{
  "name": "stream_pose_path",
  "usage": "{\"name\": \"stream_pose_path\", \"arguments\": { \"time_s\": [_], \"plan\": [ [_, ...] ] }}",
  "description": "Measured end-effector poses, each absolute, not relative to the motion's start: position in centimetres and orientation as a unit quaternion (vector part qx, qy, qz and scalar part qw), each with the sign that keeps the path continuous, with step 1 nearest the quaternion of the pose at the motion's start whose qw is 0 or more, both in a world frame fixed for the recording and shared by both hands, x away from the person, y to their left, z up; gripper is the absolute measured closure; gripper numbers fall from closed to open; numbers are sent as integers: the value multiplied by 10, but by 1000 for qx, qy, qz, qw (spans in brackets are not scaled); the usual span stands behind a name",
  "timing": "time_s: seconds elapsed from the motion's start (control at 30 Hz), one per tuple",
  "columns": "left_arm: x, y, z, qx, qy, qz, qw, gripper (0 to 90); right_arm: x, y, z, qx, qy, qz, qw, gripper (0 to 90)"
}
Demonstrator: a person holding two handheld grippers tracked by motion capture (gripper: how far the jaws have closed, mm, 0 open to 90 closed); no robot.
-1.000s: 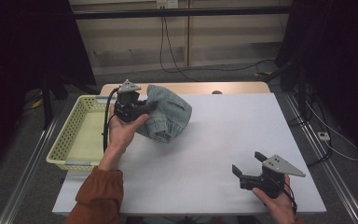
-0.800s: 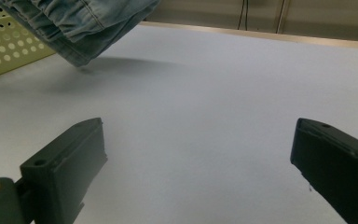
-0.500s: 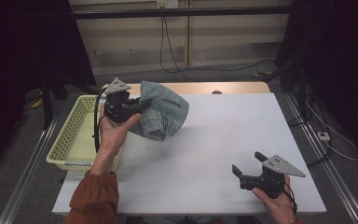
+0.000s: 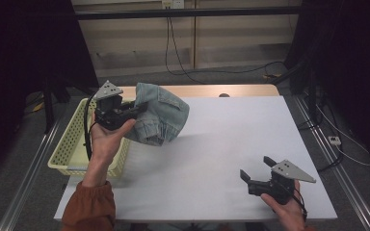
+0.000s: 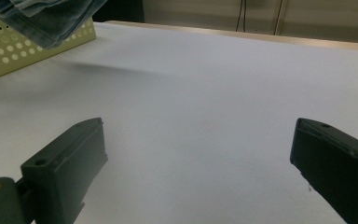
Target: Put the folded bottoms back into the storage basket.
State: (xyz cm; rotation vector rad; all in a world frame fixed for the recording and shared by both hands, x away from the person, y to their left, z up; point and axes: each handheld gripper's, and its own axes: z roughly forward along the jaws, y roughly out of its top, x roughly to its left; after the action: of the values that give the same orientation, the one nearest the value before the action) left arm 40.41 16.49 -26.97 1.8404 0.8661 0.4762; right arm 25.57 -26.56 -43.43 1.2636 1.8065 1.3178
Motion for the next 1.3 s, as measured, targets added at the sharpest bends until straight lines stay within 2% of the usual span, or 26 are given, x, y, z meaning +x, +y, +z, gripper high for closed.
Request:
{"name": "stream_pose_path", "arguments": {
  "time_s": [1.3],
  "plan": [
    [380, 235, -242, 728, 386, 247, 510, 770, 257, -265, -435, 471, 675, 492, 284, 33]
  ]
}}
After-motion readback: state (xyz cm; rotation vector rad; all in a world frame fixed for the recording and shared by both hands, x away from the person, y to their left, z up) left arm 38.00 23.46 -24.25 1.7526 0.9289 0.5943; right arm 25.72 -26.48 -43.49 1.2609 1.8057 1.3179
